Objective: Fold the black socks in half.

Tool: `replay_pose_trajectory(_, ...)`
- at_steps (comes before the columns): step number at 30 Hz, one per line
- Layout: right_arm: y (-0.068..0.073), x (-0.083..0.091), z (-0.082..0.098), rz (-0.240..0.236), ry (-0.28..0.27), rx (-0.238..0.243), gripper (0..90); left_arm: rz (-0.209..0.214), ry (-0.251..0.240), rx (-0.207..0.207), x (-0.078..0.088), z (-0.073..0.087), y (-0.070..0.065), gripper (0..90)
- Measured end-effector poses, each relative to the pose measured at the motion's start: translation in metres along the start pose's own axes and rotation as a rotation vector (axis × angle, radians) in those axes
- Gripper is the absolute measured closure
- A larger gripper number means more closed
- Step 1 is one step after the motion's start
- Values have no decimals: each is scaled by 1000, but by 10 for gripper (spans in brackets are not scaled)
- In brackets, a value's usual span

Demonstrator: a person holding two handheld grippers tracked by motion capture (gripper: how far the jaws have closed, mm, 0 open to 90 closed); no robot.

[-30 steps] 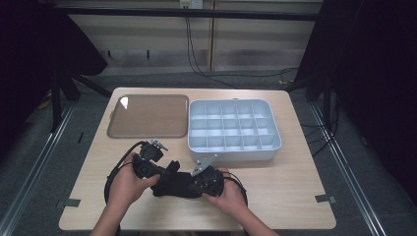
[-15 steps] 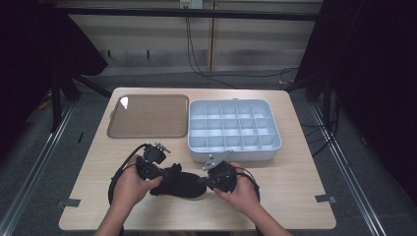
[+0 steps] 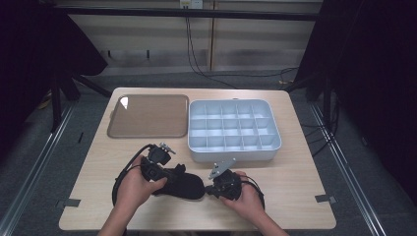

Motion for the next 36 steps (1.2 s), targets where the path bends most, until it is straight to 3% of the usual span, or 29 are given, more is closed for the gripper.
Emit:
replay_pose_trajectory(9,1,-5,-4,-12,-19,-18,896,44,37,-49,-20,-5,-19,767)
replay_pose_trajectory(16,0,-4,-3,-3,-19,-6,899,75,62,-63,-37,-13,-37,764)
replay_pose_trajectory(29,0,-5,-4,-2,-22,-6,899,64,107,-75,-55,-7,-39,748)
replay_pose_trajectory(36,0,-5,-3,-2,-25,-1,898,98,89,-58,-54,-5,-38,701)
Point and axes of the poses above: each handheld gripper's, and its own axes: x roughly backward along the jaws, z roughly out of its underside, y roughly to its left, the point moved 7 cm from there along -x, roughly forward along the jaws
